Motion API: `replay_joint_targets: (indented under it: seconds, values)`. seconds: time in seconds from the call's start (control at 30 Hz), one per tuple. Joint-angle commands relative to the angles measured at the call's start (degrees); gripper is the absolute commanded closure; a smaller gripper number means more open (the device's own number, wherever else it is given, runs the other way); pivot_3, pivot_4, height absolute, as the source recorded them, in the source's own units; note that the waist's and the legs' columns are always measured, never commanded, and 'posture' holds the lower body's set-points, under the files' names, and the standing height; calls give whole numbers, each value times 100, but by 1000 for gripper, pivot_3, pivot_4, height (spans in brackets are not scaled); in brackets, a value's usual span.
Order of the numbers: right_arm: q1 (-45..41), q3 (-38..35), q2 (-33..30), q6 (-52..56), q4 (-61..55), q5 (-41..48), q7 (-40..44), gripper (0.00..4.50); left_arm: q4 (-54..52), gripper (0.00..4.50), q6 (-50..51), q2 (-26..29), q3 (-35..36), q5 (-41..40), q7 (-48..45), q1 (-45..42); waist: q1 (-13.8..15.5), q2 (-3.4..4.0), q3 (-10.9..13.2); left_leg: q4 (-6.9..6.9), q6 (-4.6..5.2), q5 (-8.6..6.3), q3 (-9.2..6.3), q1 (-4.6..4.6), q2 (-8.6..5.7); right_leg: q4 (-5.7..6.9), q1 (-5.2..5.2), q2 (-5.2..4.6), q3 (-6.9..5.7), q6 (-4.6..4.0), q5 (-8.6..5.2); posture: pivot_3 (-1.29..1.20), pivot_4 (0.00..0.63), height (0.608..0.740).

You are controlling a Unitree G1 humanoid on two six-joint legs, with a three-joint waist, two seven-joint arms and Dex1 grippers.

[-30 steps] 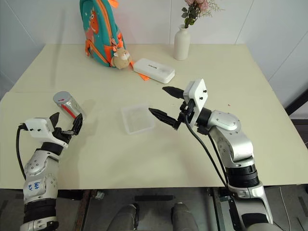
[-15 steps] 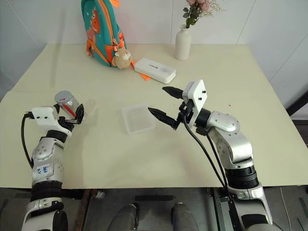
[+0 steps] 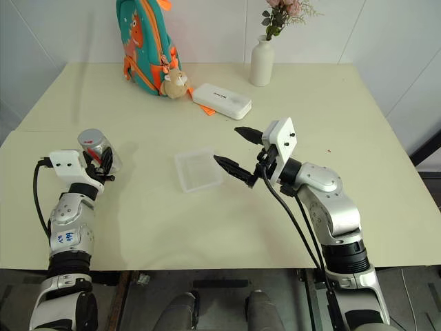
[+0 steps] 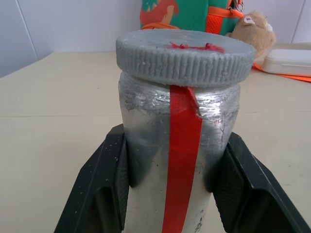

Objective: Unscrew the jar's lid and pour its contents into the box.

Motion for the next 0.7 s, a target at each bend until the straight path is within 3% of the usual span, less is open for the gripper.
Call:
replay_joint_targets:
  seconds: [0.03, 0.2, 0.3, 0.43, 0.7]
  values:
    - [13, -142, 33, -130, -250, 70, -54, 0, -194, 2609, -45, 37, 120, -375, -310, -117, 0, 0, 0, 0, 0, 0, 0, 0, 0, 0, 0, 0, 0, 0, 0, 0, 150, 740]
    - [-22, -145, 5, 56, -371, 69, -212, 0, -1500, 2609, 573, 331, -23, -1122, -1388, 169, -6, -2, 1, 0, 0, 0, -1, -3, 1, -2, -1, 0, -1, 0, 0, 0, 150, 740]
    - [-210, -39, -15, 573, -616, 81, -492, 0, -2370, 2609, 1516, 808, -206, -1744, -2337, 452, -38, -1, 1, -8, -2, 1, 0, -7, 5, -3, -8, 2, 1, 0, 0, 0, 150, 740]
    - [-561, 149, 139, 1280, -989, 284, -718, 0, -2954, 2609, 2310, 1554, -807, -1884, -3530, 789, -114, 10, 6, -19, -8, 4, 0, -1, 5, 0, -9, 1, 2, -8, -4, 0, 150, 740]
    - [-1398, 581, 447, 2243, -811, 137, -1093, 0, -3265, 2609, 2961, 1333, -1805, -1838, -4165, -45, -129, 11, 9, -26, -8, 9, -7, -3, 3, -6, -9, 1, -5, -9, -4, 0, 150, 740]
